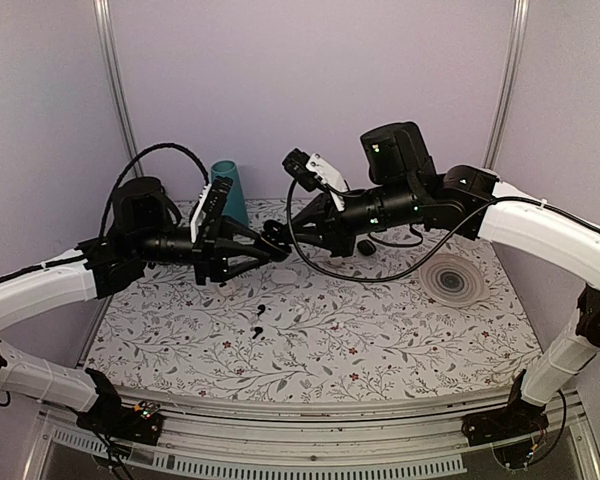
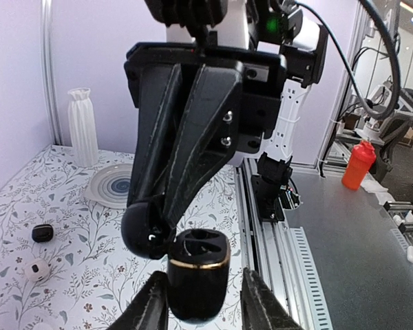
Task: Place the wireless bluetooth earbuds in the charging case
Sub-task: Pass from the right arm to the left, then adjust the left earbud at the center of the board.
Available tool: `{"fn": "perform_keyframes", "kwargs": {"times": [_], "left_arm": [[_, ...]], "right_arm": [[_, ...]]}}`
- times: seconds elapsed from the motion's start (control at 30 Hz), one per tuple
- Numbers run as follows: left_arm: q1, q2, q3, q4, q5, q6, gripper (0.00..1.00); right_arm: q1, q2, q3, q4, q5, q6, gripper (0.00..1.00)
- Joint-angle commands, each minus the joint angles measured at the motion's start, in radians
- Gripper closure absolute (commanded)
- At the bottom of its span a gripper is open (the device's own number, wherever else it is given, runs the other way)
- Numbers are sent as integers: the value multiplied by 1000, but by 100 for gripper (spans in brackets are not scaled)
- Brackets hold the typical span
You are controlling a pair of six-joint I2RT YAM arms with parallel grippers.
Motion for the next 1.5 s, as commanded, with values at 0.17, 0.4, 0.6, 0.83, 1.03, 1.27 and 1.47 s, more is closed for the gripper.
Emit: {"fn": "perform_keyframes", "kwargs": {"times": [0.17, 0.4, 0.6, 0.83, 1.03, 1.27, 1.47], "left_arm": [[-6, -9, -12, 50, 1, -24, 66], [-6, -3, -12, 42, 16, -14, 95], [-5, -21, -39, 56, 9, 8, 100], [-2, -83, -150, 222, -25, -21, 100], [21, -86, -185, 278, -42, -96, 100], [62, -103, -243, 337, -144, -186, 100], [81, -145, -269, 331, -243, -226, 100]], "right_arm": [[1, -22, -8, 27, 7, 12, 97], [3, -21, -8, 31, 3, 13, 96], [0, -22, -16, 49, 0, 20, 78], [-62, -62, -107, 174, -119, 104, 49], [-74, -69, -150, 250, -151, 152, 41], [-94, -99, -216, 365, -103, 283, 35], [-151, -128, -292, 410, -28, 393, 32]]}}
